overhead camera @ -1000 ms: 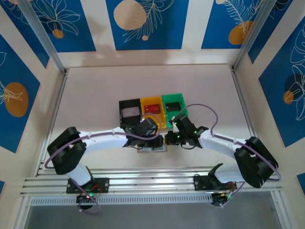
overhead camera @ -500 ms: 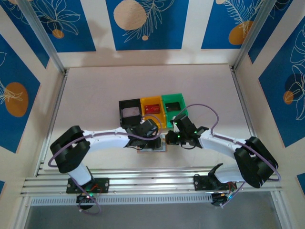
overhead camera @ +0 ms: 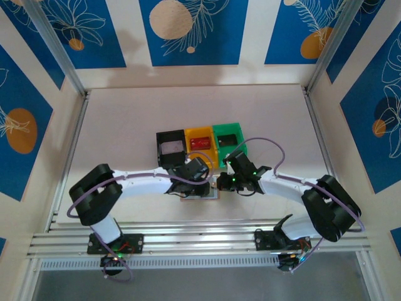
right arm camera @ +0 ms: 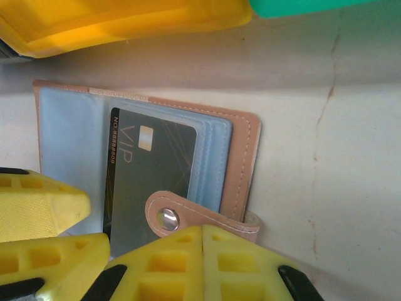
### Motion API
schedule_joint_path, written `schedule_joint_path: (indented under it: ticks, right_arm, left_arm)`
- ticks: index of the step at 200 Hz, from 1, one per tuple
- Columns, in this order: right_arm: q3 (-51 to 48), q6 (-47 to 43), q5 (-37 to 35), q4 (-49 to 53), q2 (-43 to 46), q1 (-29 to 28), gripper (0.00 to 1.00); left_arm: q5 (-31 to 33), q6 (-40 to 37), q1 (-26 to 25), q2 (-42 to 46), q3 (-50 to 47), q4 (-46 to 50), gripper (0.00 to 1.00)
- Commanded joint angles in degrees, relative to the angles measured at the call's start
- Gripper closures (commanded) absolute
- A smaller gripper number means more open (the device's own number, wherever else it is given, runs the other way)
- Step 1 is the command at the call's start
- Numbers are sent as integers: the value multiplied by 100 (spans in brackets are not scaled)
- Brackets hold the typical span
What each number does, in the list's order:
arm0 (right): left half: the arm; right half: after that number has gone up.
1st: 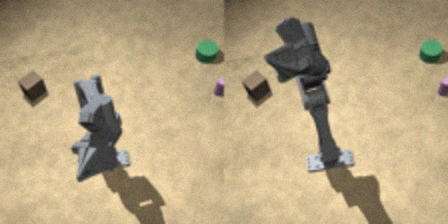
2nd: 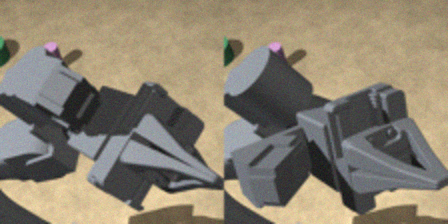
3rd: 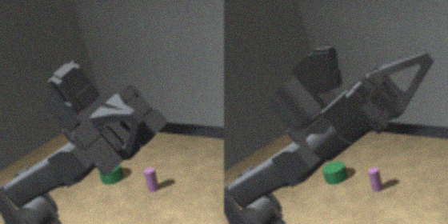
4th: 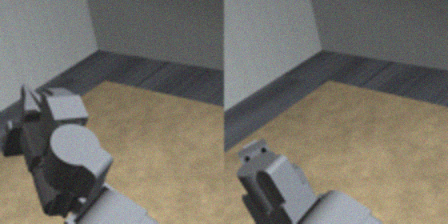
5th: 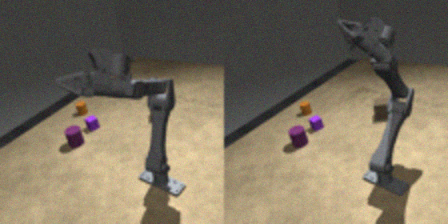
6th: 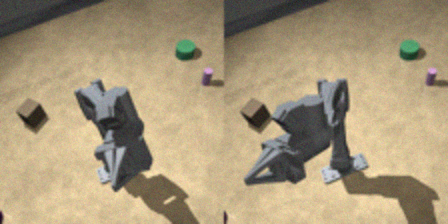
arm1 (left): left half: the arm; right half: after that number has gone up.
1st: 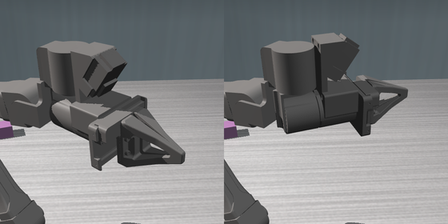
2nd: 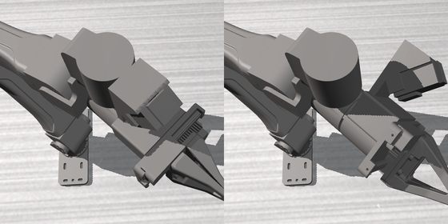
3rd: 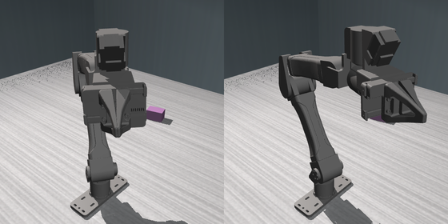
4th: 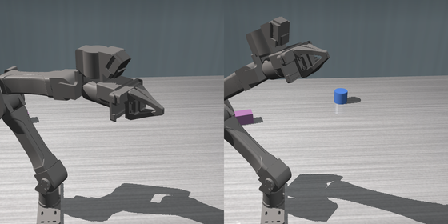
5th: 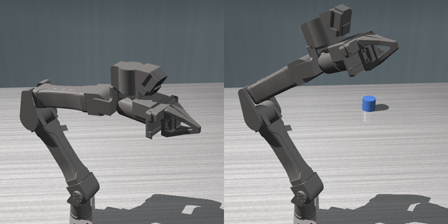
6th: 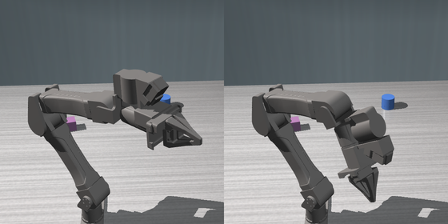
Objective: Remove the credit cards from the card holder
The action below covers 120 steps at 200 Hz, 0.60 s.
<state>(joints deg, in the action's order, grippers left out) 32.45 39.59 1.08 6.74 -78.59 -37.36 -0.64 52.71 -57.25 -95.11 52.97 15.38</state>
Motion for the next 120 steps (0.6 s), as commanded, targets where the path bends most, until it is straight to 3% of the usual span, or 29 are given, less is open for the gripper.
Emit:
schedule_joint_path:
  ticks: [1, 120]
  right_arm:
    - [-54, 75, 116, -56, -73, 28, 95]
    - [-97, 126, 156, -206, -270, -16, 95]
  left_arm:
    - [161, 72, -49, -87, 117, -52, 61]
    - [381, -61, -40, -271, 288, 71, 68]
